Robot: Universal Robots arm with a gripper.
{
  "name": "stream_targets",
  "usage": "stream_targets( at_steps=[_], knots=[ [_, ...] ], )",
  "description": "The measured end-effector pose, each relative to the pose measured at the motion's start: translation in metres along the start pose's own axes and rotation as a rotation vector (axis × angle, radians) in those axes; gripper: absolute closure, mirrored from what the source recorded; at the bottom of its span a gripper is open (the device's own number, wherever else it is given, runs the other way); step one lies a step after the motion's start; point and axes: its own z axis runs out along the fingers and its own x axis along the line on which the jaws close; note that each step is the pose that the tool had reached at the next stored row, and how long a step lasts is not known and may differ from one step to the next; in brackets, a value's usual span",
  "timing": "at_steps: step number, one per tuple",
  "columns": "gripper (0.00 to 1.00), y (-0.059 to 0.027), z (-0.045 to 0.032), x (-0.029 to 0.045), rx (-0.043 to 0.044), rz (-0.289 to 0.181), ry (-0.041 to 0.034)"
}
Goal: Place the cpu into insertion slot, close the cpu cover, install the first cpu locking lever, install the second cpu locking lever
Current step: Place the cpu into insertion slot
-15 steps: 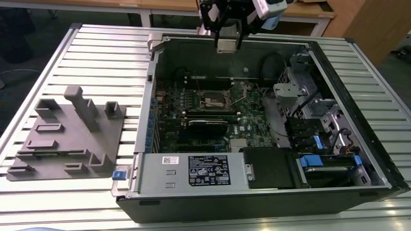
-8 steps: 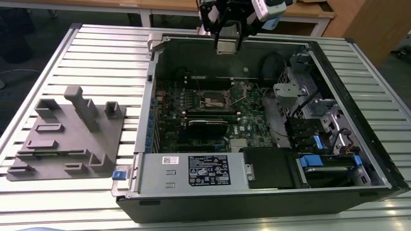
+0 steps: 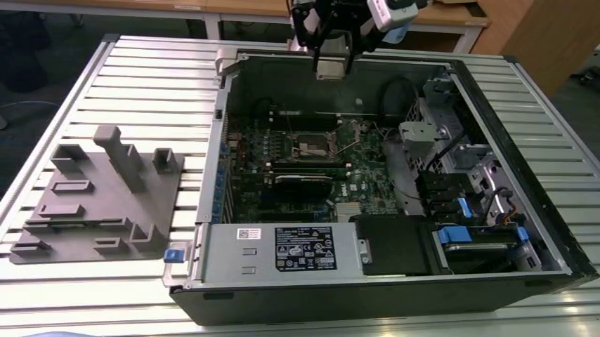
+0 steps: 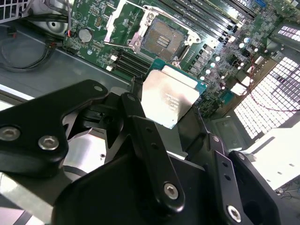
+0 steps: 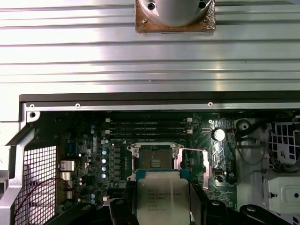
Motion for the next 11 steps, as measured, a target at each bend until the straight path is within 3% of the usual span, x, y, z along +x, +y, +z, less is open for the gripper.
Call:
stream_targets(
  at_steps=[11],
  knots=[
    [0.46,-0.0009,0.0097,-0.0002,0.0000,0.000,0.0003]
  ],
)
